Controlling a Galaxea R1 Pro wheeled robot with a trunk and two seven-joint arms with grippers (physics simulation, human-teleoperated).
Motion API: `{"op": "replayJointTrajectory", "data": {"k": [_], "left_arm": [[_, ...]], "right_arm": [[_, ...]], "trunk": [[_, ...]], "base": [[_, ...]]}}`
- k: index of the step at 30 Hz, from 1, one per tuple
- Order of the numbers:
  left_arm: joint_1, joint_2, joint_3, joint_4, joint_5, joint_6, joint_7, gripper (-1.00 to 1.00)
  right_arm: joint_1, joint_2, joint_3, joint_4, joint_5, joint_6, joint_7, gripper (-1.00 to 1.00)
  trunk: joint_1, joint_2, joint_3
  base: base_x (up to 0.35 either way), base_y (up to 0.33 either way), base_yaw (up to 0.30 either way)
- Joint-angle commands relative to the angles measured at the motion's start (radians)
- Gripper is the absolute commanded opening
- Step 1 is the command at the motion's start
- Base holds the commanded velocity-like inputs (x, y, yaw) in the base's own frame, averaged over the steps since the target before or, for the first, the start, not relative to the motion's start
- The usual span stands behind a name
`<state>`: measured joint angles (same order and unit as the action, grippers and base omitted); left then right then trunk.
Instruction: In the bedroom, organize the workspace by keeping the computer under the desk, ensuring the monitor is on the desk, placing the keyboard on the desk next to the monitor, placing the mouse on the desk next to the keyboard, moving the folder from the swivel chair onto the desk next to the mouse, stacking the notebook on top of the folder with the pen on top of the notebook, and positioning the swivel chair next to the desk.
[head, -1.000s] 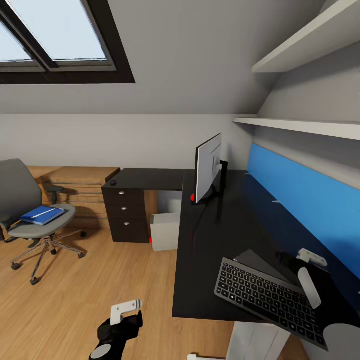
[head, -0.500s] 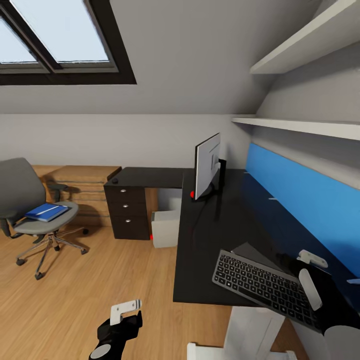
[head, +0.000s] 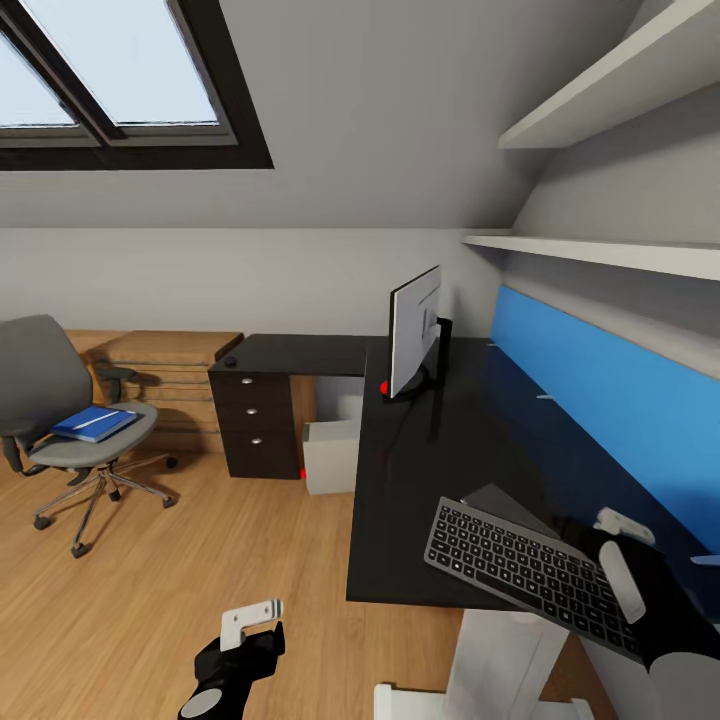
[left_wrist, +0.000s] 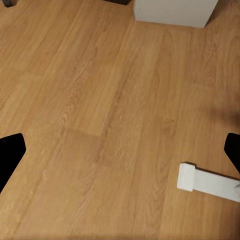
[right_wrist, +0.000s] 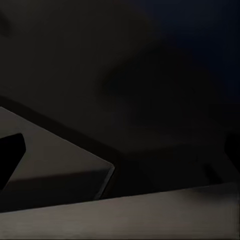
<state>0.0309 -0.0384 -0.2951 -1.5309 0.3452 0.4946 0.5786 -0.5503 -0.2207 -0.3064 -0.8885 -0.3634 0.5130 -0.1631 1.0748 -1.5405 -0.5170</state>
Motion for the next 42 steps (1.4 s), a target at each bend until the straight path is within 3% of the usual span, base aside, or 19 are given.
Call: {"op": "replayJointTrajectory", "data": {"k": [1, 24, 31, 42], "left_arm": [[-0.001, 0.000, -0.001, -0.002, 0.009, 0.002, 0.008, 1.00], [0.000, -0.002, -0.005, -0.008, 0.011, 0.000, 0.011, 1.00], [0.000, -0.004, -0.006, -0.008, 0.011, -0.001, 0.013, 1.00], [0.000, 0.000, -0.002, -0.005, 0.010, 0.000, 0.009, 1.00]], "right_arm": [[0.000, 0.000, -0.004, -0.001, -0.011, 0.008, -0.008, 1.00], [0.000, 0.000, -0.011, -0.001, -0.014, 0.016, -0.006, 1.00], [0.000, 0.000, -0.011, -0.001, -0.015, 0.031, -0.006, 1.00], [0.000, 0.000, -0.011, -0.002, -0.015, 0.032, -0.006, 1.00]], "trunk": [[0.000, -0.001, -0.001], [0.000, -0.001, -0.001], [0.027, -0.050, -0.023], [0.027, -0.050, -0.023]], "base": [[0.000, 0.000, 0.000], [0.068, 0.000, 0.000], [0.001, 0.000, 0.000], [0.000, 0.000, 0.000]]}}
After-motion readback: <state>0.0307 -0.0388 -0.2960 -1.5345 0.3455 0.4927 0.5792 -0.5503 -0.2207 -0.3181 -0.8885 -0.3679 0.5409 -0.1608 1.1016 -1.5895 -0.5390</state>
